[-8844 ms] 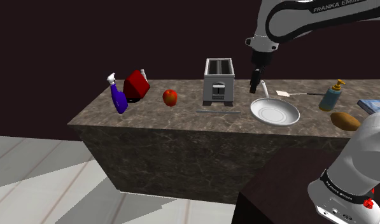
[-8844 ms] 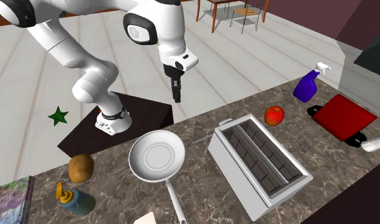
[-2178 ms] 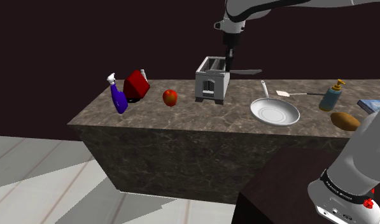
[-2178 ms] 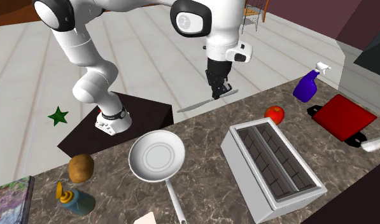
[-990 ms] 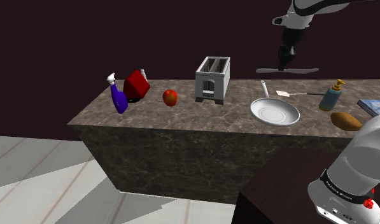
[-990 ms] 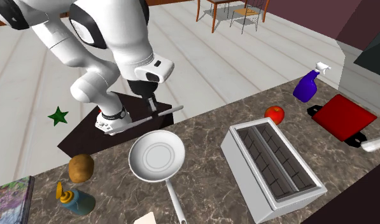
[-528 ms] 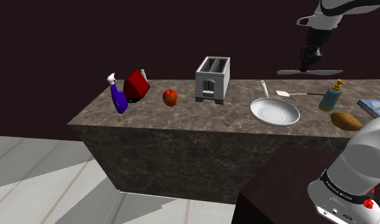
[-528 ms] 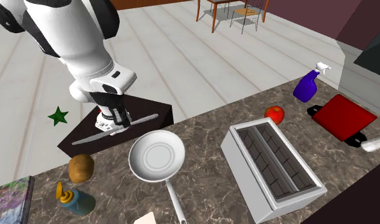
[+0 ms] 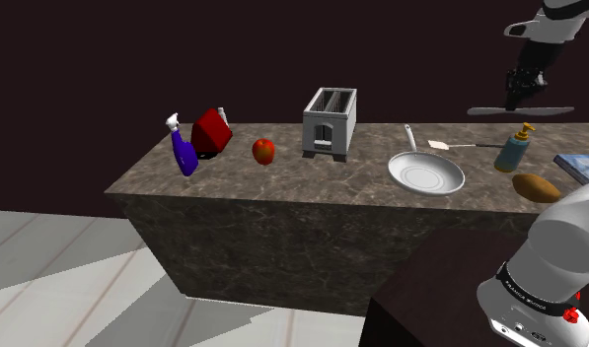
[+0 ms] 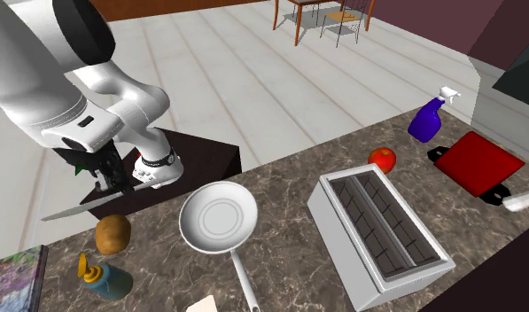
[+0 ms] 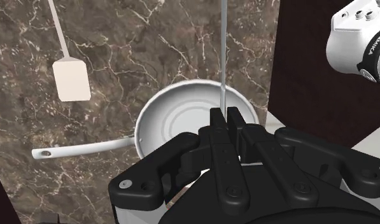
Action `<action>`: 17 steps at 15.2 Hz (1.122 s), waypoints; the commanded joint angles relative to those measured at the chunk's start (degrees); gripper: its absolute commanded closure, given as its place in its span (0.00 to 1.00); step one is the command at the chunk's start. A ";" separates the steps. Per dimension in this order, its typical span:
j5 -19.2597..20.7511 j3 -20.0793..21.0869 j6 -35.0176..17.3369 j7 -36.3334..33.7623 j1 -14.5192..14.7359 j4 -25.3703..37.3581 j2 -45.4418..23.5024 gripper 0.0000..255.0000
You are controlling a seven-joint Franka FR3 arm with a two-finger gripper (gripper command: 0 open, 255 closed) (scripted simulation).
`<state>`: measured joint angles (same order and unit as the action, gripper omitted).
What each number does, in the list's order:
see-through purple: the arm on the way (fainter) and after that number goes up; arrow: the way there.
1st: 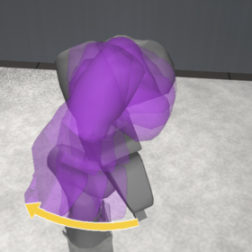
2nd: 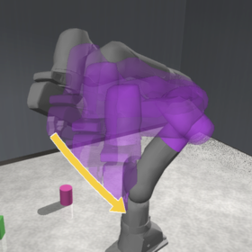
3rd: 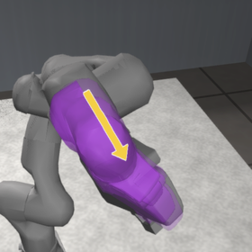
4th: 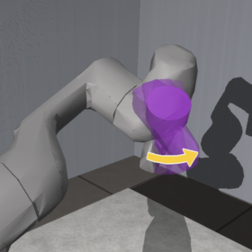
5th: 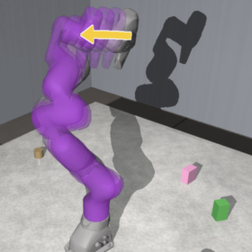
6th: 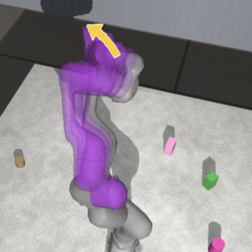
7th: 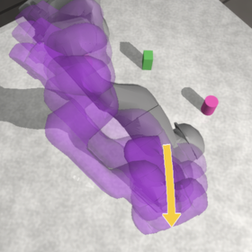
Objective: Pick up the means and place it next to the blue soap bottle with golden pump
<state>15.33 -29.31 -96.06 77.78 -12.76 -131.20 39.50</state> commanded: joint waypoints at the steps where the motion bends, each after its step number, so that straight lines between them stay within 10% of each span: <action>1: 1.57 -2.12 0.77 2.80 -1.20 0.29 0.91 1.00; 17: 9.49 -19.44 0.90 21.32 -3.97 7.66 -1.35 1.00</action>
<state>24.58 -48.32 -94.60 98.88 -16.69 -123.09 38.14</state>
